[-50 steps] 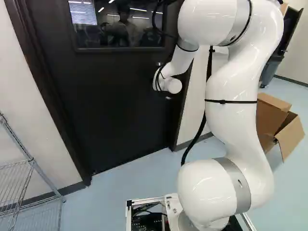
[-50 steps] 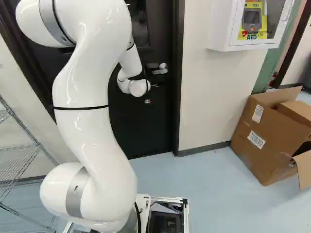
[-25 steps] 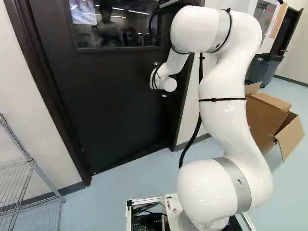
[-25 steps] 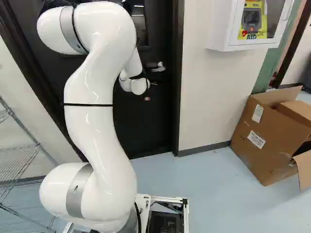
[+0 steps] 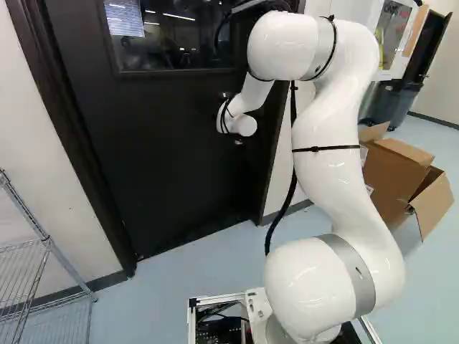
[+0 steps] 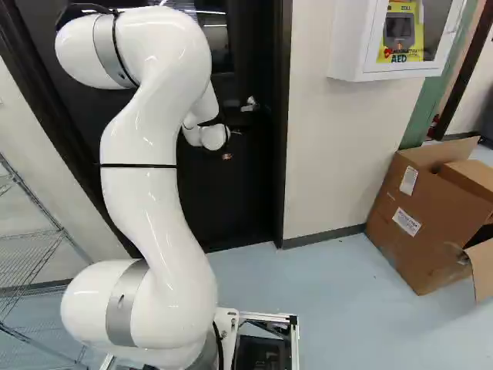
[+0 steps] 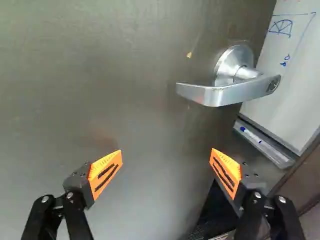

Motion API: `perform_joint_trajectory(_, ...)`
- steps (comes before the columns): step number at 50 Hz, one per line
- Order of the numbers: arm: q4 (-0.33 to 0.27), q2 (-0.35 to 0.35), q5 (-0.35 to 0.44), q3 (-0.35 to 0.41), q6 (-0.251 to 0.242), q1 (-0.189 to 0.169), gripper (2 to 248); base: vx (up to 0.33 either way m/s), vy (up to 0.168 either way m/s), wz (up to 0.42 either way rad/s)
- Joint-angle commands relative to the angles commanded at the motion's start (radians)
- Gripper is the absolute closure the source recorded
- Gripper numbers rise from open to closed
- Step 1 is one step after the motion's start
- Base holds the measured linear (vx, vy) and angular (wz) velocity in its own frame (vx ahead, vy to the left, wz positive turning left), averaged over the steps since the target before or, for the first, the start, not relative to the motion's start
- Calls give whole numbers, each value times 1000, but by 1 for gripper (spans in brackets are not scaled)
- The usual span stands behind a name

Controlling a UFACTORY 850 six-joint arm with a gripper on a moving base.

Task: Open the door and move inside

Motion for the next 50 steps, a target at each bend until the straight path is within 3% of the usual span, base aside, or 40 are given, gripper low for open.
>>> perform_joint_trajectory(10,-75,15,-22,20,0,21,3,0,0,0)
perform_joint_trajectory(24,-177,-35,-25,-46,0,48,3,0,0,0)
perform_joint_trajectory(50,-193,-154,-26,-206,0,90,3,0,0,0)
